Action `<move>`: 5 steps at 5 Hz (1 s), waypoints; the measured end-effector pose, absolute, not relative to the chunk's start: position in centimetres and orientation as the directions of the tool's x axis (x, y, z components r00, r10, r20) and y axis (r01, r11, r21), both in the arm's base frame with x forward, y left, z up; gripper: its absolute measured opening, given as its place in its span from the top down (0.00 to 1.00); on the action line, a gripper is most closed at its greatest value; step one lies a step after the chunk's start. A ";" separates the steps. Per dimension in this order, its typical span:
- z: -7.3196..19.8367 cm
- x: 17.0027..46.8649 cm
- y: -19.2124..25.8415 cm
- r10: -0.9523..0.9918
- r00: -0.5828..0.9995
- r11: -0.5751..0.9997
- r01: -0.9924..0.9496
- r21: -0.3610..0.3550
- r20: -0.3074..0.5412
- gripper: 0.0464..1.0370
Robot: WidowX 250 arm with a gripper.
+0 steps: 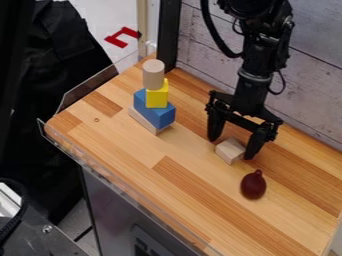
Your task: Take the cube from the cylinder and put it in the middle of the table
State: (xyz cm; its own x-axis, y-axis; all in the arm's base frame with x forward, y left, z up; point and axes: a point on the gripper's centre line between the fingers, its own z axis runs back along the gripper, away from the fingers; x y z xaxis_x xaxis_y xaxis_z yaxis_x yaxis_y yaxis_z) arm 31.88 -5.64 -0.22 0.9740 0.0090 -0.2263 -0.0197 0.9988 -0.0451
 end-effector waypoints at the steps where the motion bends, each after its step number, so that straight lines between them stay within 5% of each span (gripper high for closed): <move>1: 4.1 31.8 -5.1 0.034 0.991 0.999 -0.038 -0.027 -0.130 0.04; 3: 10.6 29.7 -3.7 0.046 0.999 0.998 -0.045 0.047 -0.020 0.04; 5: 10.1 29.1 -3.7 0.031 0.999 0.999 -0.030 0.012 -0.045 0.04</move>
